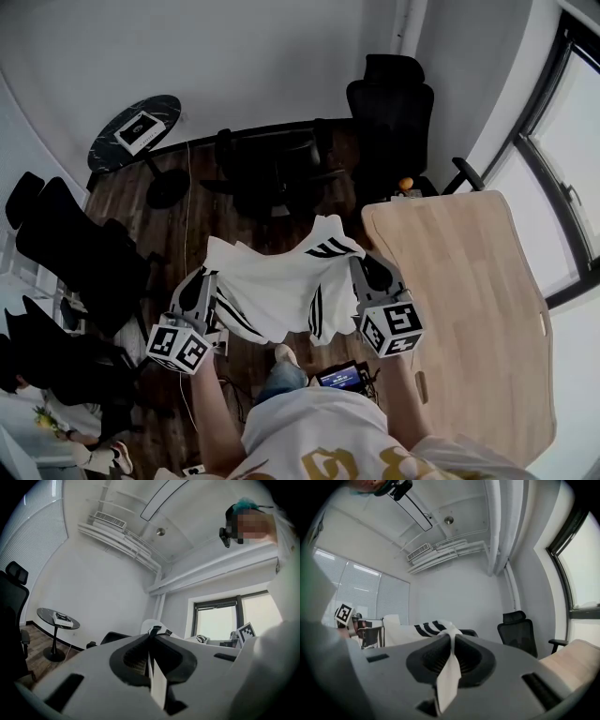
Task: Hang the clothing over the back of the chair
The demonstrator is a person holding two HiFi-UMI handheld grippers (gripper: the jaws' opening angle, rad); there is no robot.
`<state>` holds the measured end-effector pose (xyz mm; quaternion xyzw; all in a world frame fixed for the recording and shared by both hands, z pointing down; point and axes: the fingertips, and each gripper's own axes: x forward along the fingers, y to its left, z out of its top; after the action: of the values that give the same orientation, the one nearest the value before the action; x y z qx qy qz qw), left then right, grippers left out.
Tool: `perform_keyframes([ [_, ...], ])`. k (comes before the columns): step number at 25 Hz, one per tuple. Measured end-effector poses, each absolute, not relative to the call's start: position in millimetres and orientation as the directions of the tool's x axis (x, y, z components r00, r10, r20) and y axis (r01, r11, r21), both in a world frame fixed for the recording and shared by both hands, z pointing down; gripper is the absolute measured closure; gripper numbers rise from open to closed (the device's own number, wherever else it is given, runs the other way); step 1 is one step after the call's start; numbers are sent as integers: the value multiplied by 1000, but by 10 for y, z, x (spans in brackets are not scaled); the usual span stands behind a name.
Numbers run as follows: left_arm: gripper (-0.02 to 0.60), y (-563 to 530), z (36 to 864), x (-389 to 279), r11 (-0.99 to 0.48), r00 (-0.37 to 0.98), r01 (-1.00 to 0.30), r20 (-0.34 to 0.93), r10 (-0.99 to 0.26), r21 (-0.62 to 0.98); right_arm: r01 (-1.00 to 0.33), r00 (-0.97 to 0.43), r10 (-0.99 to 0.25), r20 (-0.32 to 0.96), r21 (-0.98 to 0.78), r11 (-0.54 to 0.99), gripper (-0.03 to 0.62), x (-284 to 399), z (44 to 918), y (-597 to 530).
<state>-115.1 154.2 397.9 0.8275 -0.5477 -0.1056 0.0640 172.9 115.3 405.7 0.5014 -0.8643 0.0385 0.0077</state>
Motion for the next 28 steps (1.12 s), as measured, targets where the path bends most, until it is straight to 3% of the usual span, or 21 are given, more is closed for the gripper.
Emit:
perform_keyframes([
  [13, 551, 944, 3954, -1256, -381, 358, -889, -133, -924, 255, -853, -521, -852, 47, -64, 518, 557, 1616, 4015, 596],
  [28, 551, -1095, 4133, -1786, -424, 411, -854, -108, -905, 302, -882, -472, -875, 111, -82, 465, 557, 1083, 4161, -1182],
])
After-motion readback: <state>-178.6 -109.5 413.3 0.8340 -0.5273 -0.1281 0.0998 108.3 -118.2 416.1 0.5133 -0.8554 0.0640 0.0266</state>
